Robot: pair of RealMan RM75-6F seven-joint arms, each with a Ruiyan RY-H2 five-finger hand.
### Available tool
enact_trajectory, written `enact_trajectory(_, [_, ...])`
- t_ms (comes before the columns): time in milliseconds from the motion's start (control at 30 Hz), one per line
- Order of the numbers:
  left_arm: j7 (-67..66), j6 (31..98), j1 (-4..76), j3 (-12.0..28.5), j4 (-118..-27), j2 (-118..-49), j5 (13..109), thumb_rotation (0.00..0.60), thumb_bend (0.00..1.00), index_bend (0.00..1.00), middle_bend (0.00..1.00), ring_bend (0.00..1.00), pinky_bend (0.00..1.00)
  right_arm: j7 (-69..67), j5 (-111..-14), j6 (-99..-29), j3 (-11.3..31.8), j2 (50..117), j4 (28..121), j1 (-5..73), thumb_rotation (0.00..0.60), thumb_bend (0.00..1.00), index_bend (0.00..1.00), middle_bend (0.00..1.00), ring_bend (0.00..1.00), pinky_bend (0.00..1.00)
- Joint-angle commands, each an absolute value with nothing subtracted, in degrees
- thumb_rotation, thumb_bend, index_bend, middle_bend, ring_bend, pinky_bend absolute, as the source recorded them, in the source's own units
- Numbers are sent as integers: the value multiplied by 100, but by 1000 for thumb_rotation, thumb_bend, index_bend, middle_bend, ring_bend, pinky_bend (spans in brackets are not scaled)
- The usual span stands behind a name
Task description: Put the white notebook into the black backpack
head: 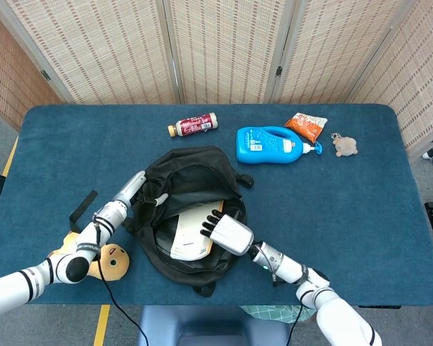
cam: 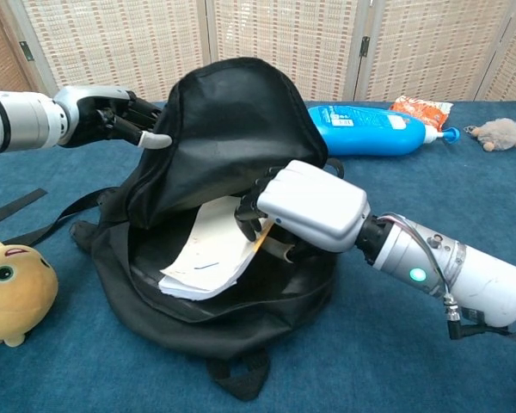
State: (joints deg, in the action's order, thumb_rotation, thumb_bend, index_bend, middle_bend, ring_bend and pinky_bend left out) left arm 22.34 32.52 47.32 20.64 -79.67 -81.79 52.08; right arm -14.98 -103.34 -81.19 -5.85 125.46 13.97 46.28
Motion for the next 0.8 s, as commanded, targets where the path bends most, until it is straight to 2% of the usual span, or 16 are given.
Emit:
enact_trajectory(33, [2247, 3255, 4724, 2060, -7978, -8168, 5222, 600, 687, 716, 432, 336, 110, -1428, -10267, -8046, -549, 12570, 1314, 4647, 600, 506, 947, 543, 415, 363])
enact_trajectory(600, [2228, 3301, 4743, 2024, -8050, -8131, 5201, 600, 688, 715, 432, 336, 110, -676, -9993, -7635, -425, 12816, 1161, 4831, 600, 505, 934, 519, 383, 306])
enact_trajectory(667, [2228, 3295, 4748, 2015, -8039, -8139, 5194, 600, 688, 714, 432, 335, 109, -603, -9957, -7625, -410, 12804, 1209, 4801, 600, 505, 854, 481, 365, 286])
enact_trajectory(800, [2230, 3275, 4765, 2007, -8017, -8154, 5193, 600, 687, 711, 433, 332, 109, -476, -9853, -7601, -347, 12744, 1396, 4714, 600, 503, 454, 344, 296, 236])
